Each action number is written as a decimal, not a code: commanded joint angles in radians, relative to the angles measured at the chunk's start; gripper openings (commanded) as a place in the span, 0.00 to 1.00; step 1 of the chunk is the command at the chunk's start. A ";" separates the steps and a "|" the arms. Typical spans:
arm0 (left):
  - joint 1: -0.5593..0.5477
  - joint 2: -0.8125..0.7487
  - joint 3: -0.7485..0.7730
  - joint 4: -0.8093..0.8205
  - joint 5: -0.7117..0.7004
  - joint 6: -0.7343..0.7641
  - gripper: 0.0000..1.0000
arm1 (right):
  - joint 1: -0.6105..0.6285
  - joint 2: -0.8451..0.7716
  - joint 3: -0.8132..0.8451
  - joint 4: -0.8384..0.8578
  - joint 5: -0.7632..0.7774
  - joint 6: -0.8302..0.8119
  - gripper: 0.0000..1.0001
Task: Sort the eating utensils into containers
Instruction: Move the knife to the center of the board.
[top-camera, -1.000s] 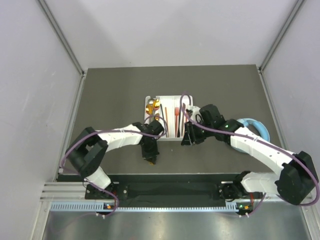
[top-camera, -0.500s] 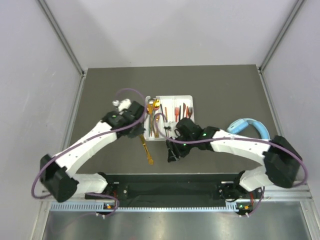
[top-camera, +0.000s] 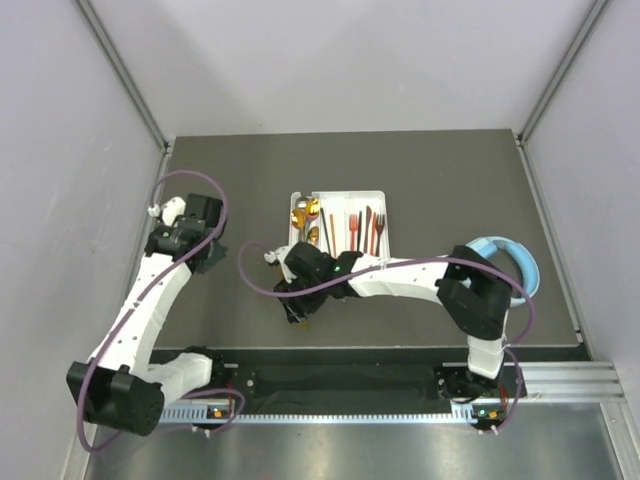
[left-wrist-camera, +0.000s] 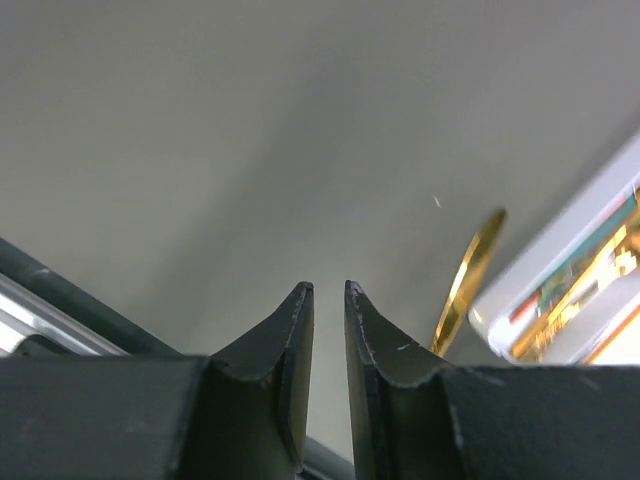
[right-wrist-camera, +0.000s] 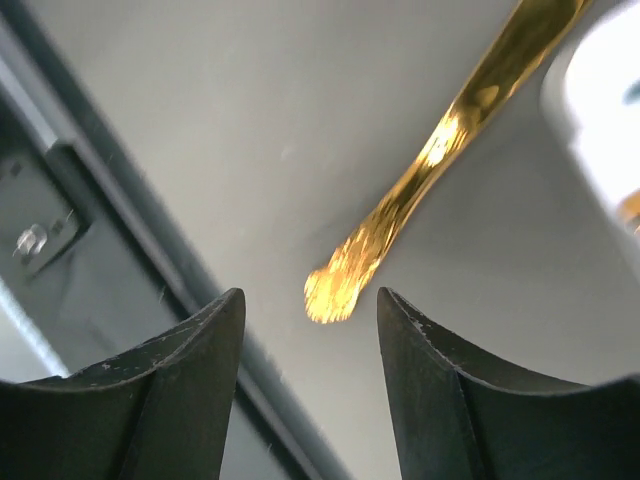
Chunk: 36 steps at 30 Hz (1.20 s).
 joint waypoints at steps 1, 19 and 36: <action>0.130 -0.036 -0.002 0.061 0.045 0.105 0.25 | 0.030 0.079 0.114 -0.033 0.124 -0.052 0.56; 0.342 -0.081 -0.014 0.123 0.128 0.234 0.24 | 0.056 0.263 0.178 -0.245 0.303 -0.032 0.34; 0.347 -0.082 -0.037 0.164 0.157 0.268 0.24 | 0.110 0.262 0.051 -0.414 0.440 -0.080 0.00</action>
